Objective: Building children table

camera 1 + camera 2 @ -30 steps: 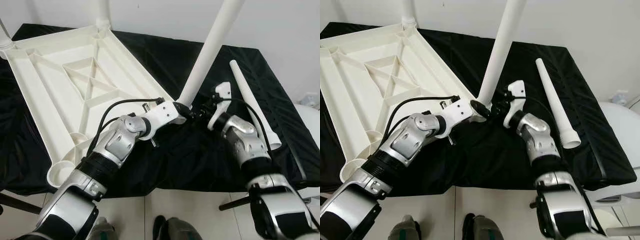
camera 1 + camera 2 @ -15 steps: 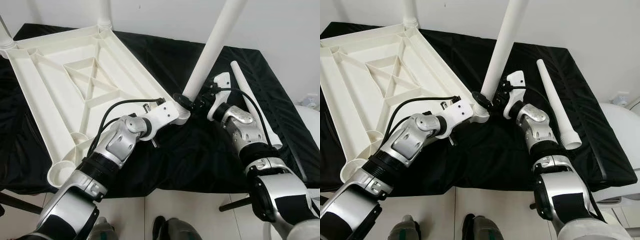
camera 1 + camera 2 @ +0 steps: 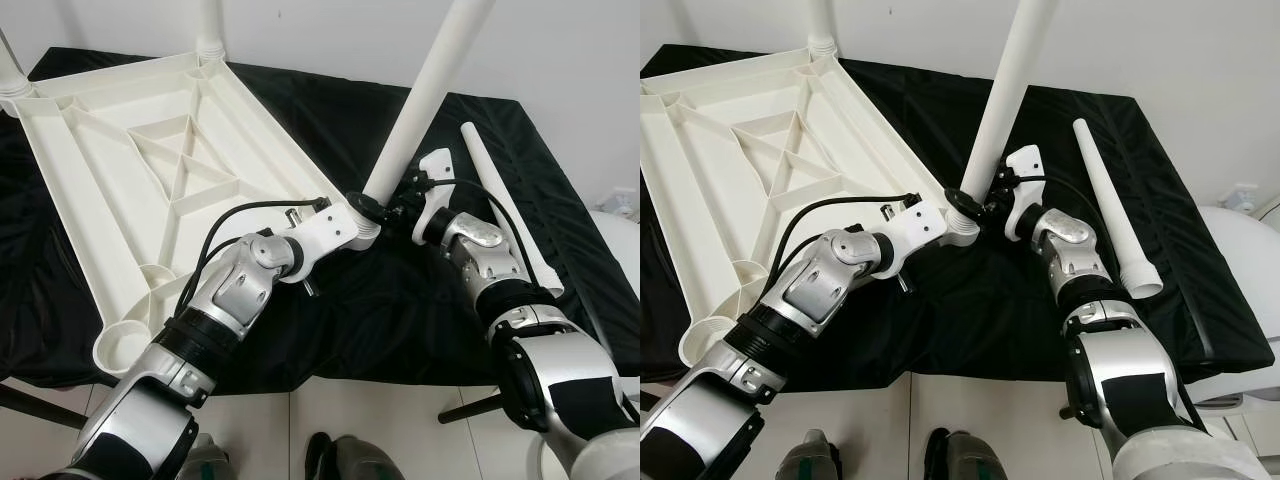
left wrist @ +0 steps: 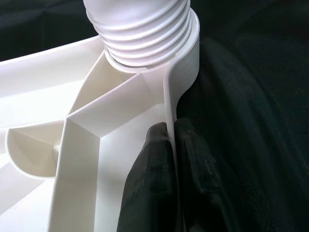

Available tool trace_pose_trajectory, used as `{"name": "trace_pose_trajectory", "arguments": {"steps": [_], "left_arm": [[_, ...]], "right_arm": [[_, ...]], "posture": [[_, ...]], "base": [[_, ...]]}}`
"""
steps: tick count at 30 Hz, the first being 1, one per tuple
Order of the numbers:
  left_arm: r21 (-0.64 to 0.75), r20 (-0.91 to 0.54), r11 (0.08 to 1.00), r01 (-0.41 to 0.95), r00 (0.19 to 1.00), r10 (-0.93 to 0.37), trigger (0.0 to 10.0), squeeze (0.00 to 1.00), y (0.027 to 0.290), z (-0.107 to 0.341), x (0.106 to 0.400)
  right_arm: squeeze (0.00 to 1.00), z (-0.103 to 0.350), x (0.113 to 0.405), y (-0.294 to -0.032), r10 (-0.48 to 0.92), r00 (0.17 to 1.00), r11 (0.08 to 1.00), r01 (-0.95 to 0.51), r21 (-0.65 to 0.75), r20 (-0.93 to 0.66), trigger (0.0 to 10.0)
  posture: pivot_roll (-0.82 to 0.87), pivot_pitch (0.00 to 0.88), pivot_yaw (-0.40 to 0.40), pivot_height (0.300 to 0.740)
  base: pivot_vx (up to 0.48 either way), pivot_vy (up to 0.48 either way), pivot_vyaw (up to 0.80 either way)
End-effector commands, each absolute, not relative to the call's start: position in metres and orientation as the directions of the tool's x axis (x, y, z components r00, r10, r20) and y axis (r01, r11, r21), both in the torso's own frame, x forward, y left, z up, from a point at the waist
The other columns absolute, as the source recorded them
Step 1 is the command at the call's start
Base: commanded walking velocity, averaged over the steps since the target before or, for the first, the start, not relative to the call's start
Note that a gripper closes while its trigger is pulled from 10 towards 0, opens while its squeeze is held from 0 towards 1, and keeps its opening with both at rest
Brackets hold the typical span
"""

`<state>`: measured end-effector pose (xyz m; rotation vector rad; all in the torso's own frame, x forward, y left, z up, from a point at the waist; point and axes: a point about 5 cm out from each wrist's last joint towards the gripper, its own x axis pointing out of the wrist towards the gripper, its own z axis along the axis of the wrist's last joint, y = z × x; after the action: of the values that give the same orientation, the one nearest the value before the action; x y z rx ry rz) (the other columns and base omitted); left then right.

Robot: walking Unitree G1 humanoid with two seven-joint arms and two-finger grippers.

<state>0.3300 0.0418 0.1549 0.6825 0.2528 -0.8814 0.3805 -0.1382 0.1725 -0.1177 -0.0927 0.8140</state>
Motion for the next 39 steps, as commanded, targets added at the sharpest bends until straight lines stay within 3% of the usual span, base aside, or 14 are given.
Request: {"name": "trace_pose_trajectory", "arguments": {"steps": [1,3,4,6,9,10,16,17,25,26,31,37,38,39], "left_arm": [[0.435,-0.515,0.442,0.785,0.619,-0.593,10.0,0.0,0.0445,0.1392,0.3251],[0.434,-0.515,0.443,0.784,0.619,-0.593,10.0,0.0,0.0442,0.1388,0.3247],[0.433,-0.515,0.444,0.784,0.62,-0.593,10.0,0.0,0.0442,0.1386,0.3247],[0.433,-0.515,0.444,0.784,0.62,-0.592,10.0,0.0,0.0442,0.1383,0.3246],[0.431,-0.516,0.443,0.786,0.618,-0.593,10.0,0.0,0.0442,0.1379,0.3242],[0.414,-0.518,0.442,0.796,0.605,-0.605,10.0,1.0,0.0434,0.1375,0.3229],[0.427,-0.526,0.434,0.793,0.608,-0.594,10.0,0.78,0.043,0.1369,0.3235],[0.428,-0.528,0.432,0.794,0.608,-0.594,10.0,0.0,0.0431,0.1368,0.3237],[0.427,-0.529,0.431,0.795,0.606,-0.594,10.0,0.0,0.0445,0.137,0.3243],[0.414,-0.521,0.438,0.798,0.602,-0.605,0.0,0.0,0.0448,0.138,0.3238],[0.408,-0.519,0.44,0.8,0.599,-0.609,0.0,0.0,0.0452,0.1384,0.3233],[0.402,-0.524,0.437,0.805,0.593,-0.611,3.6,0.0,0.0455,0.1375,0.3226],[0.403,-0.53,0.43,0.808,0.589,-0.61,10.0,0.0,0.0457,0.137,0.3225],[0.406,-0.536,0.426,0.809,0.588,-0.606,10.0,0.0,0.0461,0.1363,0.3227]], "right_arm": [[0.0,0.1739,0.3822,-0.1447,0.71,0.703,0.7,-0.7,-0.14,0.037,0.0],[0.0,0.1729,0.382,-0.1441,0.711,0.702,0.7,-0.702,-0.134,0.039,0.0],[0.0,0.172,0.3821,-0.1438,0.707,0.706,0.704,-0.698,-0.134,0.037,6.8],[0.0,0.1711,0.3821,-0.1436,0.704,0.709,0.707,-0.695,-0.133,0.035,10.0],[0.0,0.1701,0.382,-0.1435,0.702,0.711,0.709,-0.693,-0.132,0.034,10.0],[0.0,0.1695,0.382,-0.1437,0.701,0.713,0.71,-0.692,-0.131,0.033,10.0],[0.0,0.1694,0.3822,-0.1443,0.699,0.714,0.711,-0.69,-0.133,0.032,10.0],[0.0,0.1696,0.3823,-0.1444,0.699,0.714,0.711,-0.69,-0.134,0.032,10.0],[0.0,0.171,0.383,-0.1447,0.698,0.715,0.712,-0.689,-0.136,0.032,10.0],[0.0,0.1721,0.3835,-0.1446,0.697,0.716,0.713,-0.688,-0.138,0.034,10.0],[0.0,0.1731,0.384,-0.1445,0.697,0.717,0.713,-0.687,-0.14,0.035,10.0],[0.0,0.1735,0.3843,-0.1443,0.695,0.718,0.715,-0.685,-0.14,0.037,10.0],[0.0,0.1734,0.3843,-0.1443,0.694,0.719,0.716,-0.684,-0.14,0.037,10.0],[0.0,0.1733,0.3843,-0.1443,0.693,0.719,0.717,-0.683,-0.139,0.038,10.0]], "posture": [[0.09,0.055,-0.111,0.74],[0.09,0.054,-0.112,0.74],[0.09,0.054,-0.112,0.74],[0.09,0.052,-0.112,0.74],[0.09,0.051,-0.11,0.74],[0.08,0.05,-0.107,0.74],[0.08,0.052,-0.106,0.74],[0.08,0.053,-0.106,0.74],[0.08,0.056,-0.107,0.74],[0.08,0.06,-0.108,0.74],[0.08,0.061,-0.108,0.74],[0.08,0.062,-0.109,0.74],[0.08,0.062,-0.109,0.74],[0.08,0.063,-0.108,0.74]], "base": [[0.0,0.0,0.0],[0.0,0.0,0.0],[0.0,0.0,0.0],[0.0,0.0,0.0],[0.0,0.0,0.0],[0.0,0.0,0.0],[0.0,0.0,0.0],[0.0,0.0,0.0],[0.0,0.0,0.0],[0.0,0.0,0.0],[0.0,0.0,0.0],[0.0,0.0,0.0],[0.0,0.0,0.0],[0.0,0.0,0.0]]}}
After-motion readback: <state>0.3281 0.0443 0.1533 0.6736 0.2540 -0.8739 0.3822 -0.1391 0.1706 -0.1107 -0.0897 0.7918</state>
